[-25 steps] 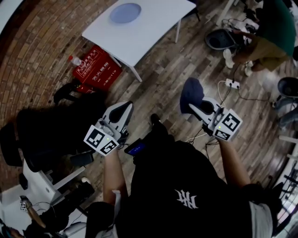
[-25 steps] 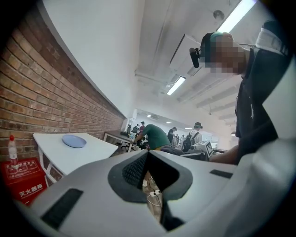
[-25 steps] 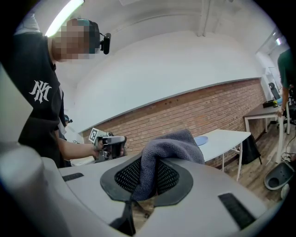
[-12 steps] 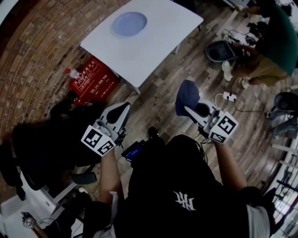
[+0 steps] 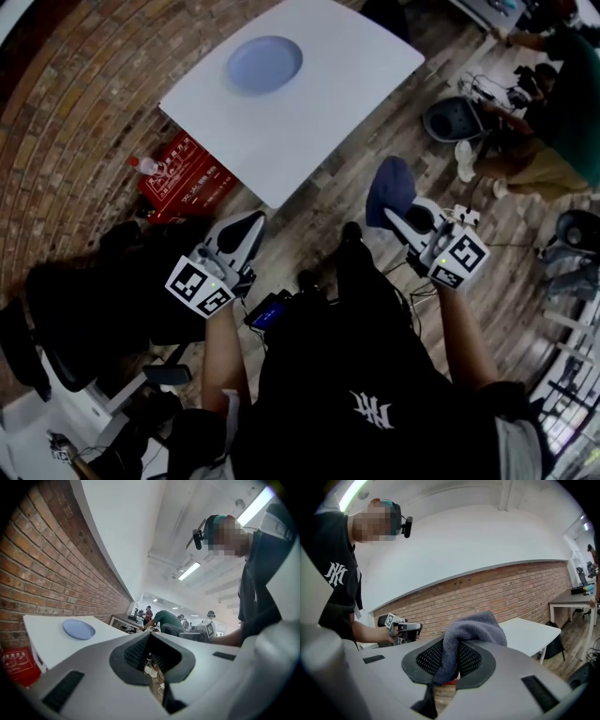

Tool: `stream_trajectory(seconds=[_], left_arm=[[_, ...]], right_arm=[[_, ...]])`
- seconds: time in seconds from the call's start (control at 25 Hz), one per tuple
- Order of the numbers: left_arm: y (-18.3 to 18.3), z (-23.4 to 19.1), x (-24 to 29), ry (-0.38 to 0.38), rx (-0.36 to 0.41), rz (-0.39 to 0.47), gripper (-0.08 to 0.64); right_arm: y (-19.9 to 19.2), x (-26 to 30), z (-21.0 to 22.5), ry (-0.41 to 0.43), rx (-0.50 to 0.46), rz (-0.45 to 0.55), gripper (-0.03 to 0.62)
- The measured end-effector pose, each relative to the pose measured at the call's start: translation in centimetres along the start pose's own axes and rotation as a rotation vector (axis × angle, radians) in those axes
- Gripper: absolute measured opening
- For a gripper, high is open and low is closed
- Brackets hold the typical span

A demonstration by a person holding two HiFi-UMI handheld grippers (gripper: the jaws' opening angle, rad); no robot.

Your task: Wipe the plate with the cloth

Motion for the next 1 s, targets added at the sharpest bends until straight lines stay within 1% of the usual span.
stream_trajectory(seconds=[0.2, 0.32, 0.52, 0.68, 0.8, 0.96, 1.0], left_arm=[[1.4, -2.5, 4.5, 0.074, 0.002, -0.015, 0.003], [2.3, -3.8, 7.1, 0.131, 0.004, -0.013, 0.003], [3.5, -4.7, 12.2, 0.195, 0.022, -0.022, 0.002], [3.9, -4.3, 14.7, 0.233, 0.012, -0.013, 0.002], [3.8, -4.7, 15.8, 0.245, 0.004, -0.032, 0.002], [4.5, -6.4, 17.4, 0.250, 0.008, -0.031, 0.002], [4.7, -6.9, 17.8, 0.251, 0.011, -0.025, 0.003]], right_arm=[[2.2, 1.1, 6.8, 0.055, -0.016, -0.025, 0.074], [3.2, 1.2, 10.7, 0.096, -0.033, -0.013, 0.075], [4.7, 1.4, 16.9, 0.160, -0.035, -0.009, 0.074], [5.4, 2.0, 20.3, 0.211, -0.025, -0.035, 0.074], [5.9, 2.9, 22.1, 0.230, -0.032, -0.040, 0.074], [6.7, 4.4, 24.2, 0.234, -0.005, 0.010, 0.074], [6.7, 4.8, 24.7, 0.237, 0.004, 0.010, 0.074]])
Point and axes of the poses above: the fingertips, and each gripper's own axes: x forward along the fingers, z to its right, y out of its top, the point moved 9 cm from there along -x, backward along the fingers, and after that the axes turned 3 degrees about y, right-handed, at the moved point
